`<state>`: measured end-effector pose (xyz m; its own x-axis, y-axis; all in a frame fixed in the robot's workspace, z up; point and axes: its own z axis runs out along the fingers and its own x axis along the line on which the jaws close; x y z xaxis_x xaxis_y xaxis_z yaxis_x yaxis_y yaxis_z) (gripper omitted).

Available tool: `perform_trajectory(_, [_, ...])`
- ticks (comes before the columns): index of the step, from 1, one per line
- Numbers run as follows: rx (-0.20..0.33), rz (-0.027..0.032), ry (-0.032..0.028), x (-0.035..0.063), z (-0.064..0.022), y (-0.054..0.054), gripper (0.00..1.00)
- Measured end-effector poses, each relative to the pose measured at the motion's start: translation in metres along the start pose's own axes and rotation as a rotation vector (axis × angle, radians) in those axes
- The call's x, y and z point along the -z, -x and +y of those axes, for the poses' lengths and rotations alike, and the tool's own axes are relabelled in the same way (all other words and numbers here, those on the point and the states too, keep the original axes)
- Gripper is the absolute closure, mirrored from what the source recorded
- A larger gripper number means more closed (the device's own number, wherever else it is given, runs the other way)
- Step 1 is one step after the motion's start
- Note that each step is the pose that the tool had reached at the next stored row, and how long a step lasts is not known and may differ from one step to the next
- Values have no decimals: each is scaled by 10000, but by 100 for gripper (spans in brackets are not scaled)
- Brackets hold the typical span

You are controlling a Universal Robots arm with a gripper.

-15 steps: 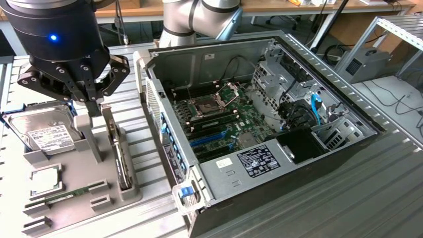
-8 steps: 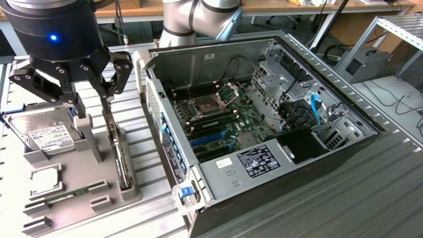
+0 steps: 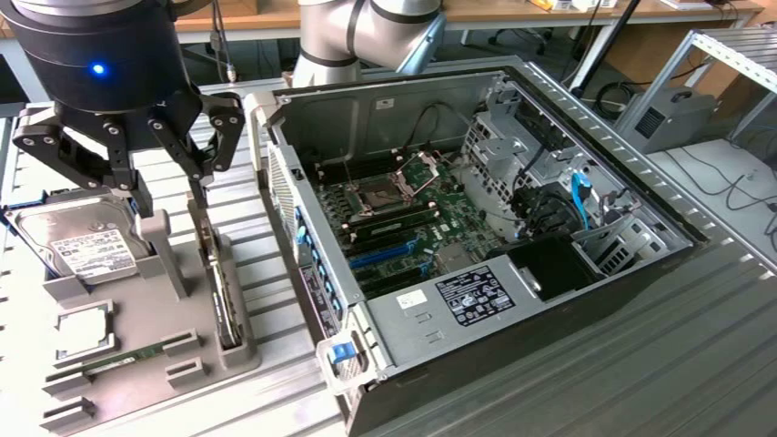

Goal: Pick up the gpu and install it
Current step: 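Pick up the gpu and move the gpu toward the slot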

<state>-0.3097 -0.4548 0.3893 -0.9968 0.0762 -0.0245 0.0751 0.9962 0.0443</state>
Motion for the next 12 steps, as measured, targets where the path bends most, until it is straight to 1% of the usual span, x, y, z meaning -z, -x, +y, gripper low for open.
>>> perform_trajectory(8, [0,1,0,-2,0,0,52])
perform_trajectory(12, [0,0,4,-24,-1,-1,52])
